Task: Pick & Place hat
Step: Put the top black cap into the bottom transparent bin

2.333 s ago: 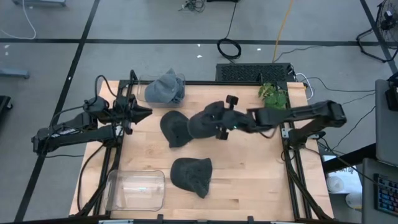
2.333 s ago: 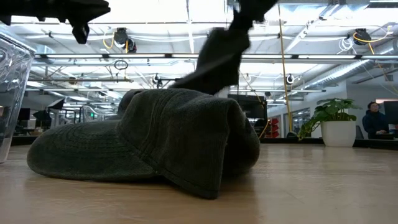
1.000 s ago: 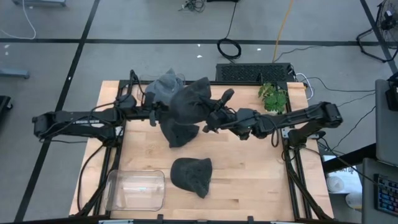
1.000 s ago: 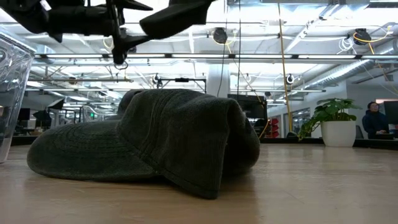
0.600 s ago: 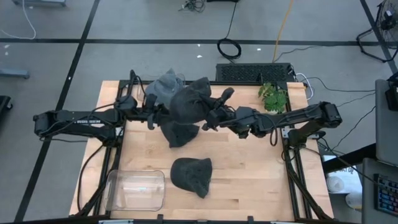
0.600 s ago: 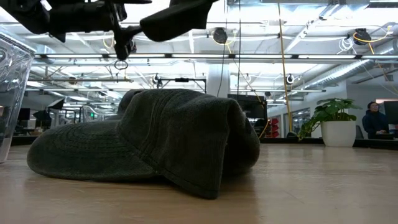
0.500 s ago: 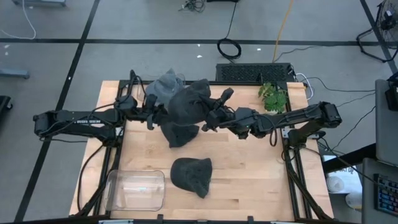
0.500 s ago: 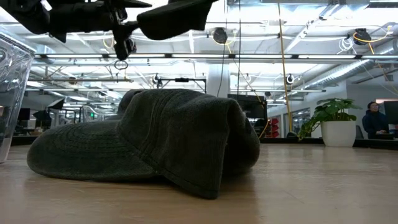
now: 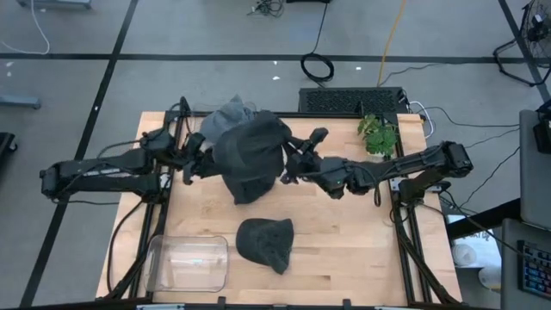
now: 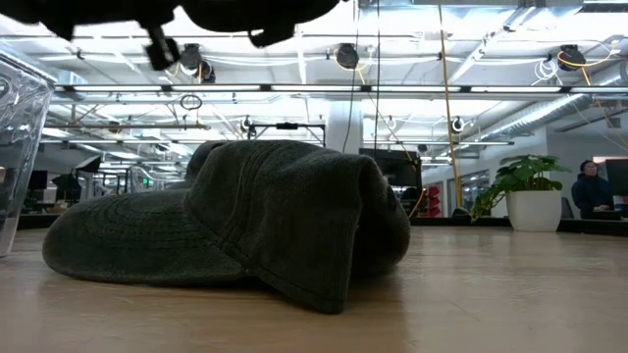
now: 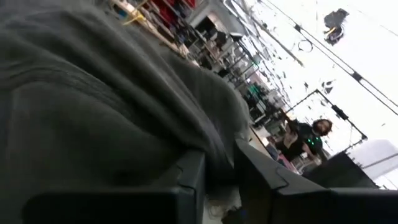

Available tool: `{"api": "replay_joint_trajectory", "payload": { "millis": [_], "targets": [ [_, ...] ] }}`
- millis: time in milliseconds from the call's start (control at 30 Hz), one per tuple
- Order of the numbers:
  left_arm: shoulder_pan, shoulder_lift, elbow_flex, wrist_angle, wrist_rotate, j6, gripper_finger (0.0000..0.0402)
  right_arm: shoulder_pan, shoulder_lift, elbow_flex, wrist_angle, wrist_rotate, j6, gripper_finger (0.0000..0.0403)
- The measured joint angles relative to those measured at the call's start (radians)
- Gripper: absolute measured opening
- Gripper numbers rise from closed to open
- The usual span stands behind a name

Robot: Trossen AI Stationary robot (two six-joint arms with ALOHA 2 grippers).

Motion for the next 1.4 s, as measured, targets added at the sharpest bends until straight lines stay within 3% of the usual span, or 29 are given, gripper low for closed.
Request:
{"api": "replay_joint_trajectory", "payload": {
  "millis": [167, 267, 367, 433, 633, 800, 900, 1200, 1400],
  "targets": [
    [-0.111, -0.111, 0.159, -0.449, -0.146, 0.093, 0.0009, 0.042, -0.004, -0.001, -0.02, 0.105, -0.004, 0.009],
    [-0.225, -0.144, 0.23, -0.619, -0.172, 0.107, 0.0009, 0.051, -0.004, 0.001, -0.018, 0.131, -0.005, 0.0101],
    [-0.344, -0.154, 0.265, -0.723, -0.297, 0.089, 0.0009, 0.053, -0.003, 0.0, -0.026, 0.19, -0.001, 0.0108],
    [-0.418, -0.15, 0.274, -0.759, -0.365, 0.056, 0.0009, 0.046, -0.003, 0.0, -0.023, 0.223, -0.001, 0.0111],
    [-0.637, -0.077, 0.269, -0.804, -0.383, -0.106, 0.0009, 0.031, -0.003, 0.0, -0.04, 0.224, 0.004, 0.0109],
    [-0.841, 0.025, 0.269, -0.801, -0.414, -0.333, 0.0009, 0.004, -0.003, 0.0, -0.105, 0.222, 0.066, 0.0108],
    [-0.963, 0.079, 0.295, -0.805, -0.487, -0.496, 0.0009, -0.009, -0.003, 0.0, -0.158, 0.214, 0.116, 0.0109],
    [-1.277, 0.283, 0.599, -0.923, -0.835, -0.788, 0.0009, -0.055, -0.003, 0.0, -0.336, 0.213, 0.266, 0.0107],
    [-1.403, 0.47, 0.784, -1.057, -0.931, -1.103, 0.0009, -0.059, -0.003, 0.0, -0.39, 0.211, 0.294, 0.0106]
  ]
}}
